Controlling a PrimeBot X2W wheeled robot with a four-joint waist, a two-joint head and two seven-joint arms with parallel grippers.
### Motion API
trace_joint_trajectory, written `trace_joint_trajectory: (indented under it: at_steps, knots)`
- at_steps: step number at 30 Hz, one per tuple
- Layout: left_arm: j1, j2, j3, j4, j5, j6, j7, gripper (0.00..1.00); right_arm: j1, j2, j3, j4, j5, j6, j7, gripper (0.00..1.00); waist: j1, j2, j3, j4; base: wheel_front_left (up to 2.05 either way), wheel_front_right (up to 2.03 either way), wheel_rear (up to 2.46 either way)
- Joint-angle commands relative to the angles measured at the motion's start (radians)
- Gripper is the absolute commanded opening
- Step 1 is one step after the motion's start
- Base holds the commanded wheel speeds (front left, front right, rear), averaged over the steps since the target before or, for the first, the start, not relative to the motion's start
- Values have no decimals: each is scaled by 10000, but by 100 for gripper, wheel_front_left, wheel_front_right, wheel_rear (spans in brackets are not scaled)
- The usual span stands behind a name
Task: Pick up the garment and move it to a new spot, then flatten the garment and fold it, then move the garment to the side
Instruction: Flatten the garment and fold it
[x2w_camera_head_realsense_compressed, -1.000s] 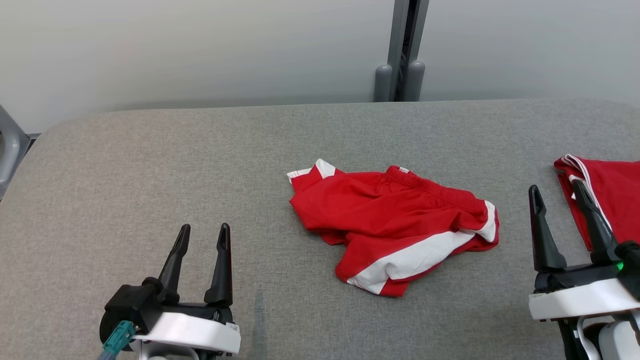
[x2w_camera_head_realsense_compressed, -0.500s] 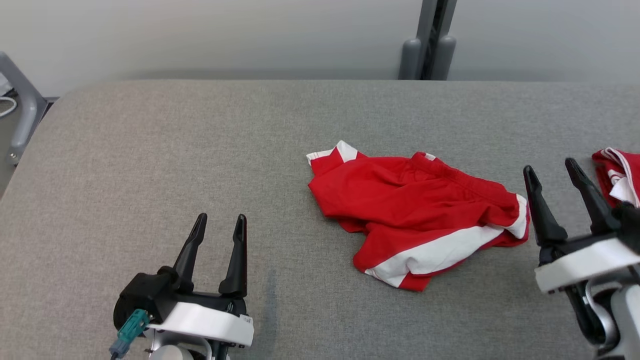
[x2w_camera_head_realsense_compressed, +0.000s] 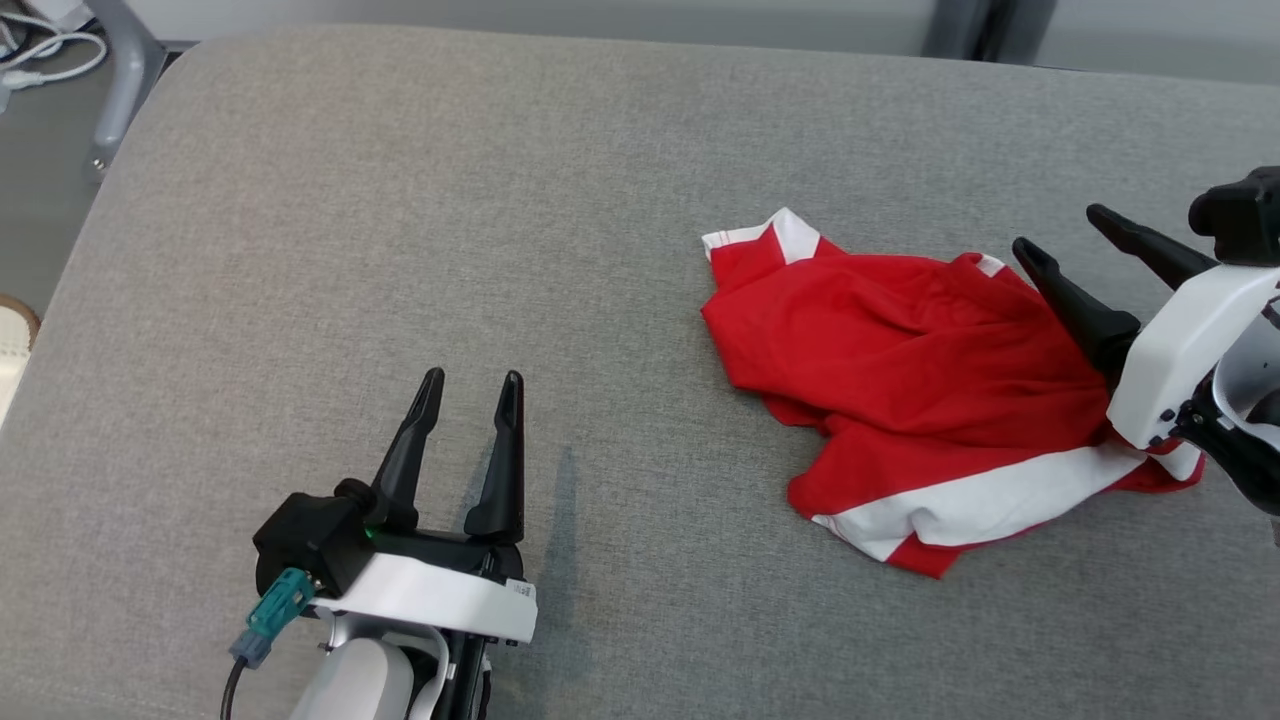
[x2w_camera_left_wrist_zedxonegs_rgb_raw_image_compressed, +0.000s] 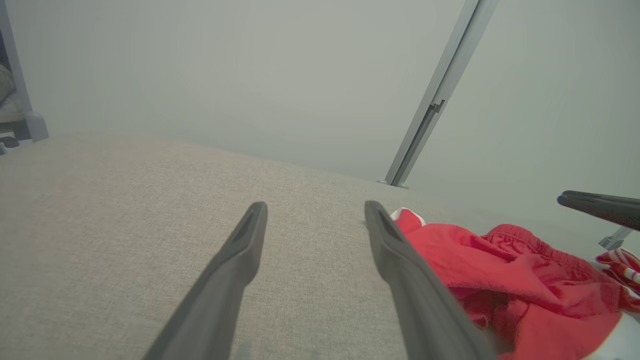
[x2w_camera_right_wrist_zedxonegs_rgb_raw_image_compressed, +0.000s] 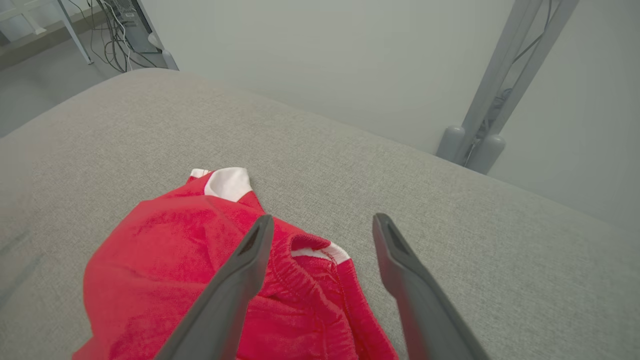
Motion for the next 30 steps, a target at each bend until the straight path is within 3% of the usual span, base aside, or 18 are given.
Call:
trace_joint_trajectory:
  at_steps: [1,7,19,20,21,30]
  knots:
    - [-247,34,5,-88,-70,62,-43,100,-221,-242,210,47,371,-3,323,100,0,0,212,254,0,0,0]
    - [-366,28,-27,-208,-195,170,-43,100,-785,-1024,1355,188,1618,-3,1672,100,0,0,383,558,0,0,0]
    - [-436,32,-258,-175,-329,218,-43,100,-1412,-1193,2604,946,2805,-1,2458,100,0,0,486,1051,0,0,0]
    - [-420,34,-291,-161,-321,237,-43,100,-1454,-1203,2743,979,2837,-1,2426,42,0,0,459,1096,0,0,0]
    - [-382,34,-292,-161,-330,249,-43,100,-1510,-1194,2843,1023,2893,-1,2349,0,0,0,435,1124,0,0,0]
    - [-222,32,-205,-114,-265,295,-43,100,-2062,-1213,3001,1674,2748,-1,272,0,0,0,265,1157,0,0,0]
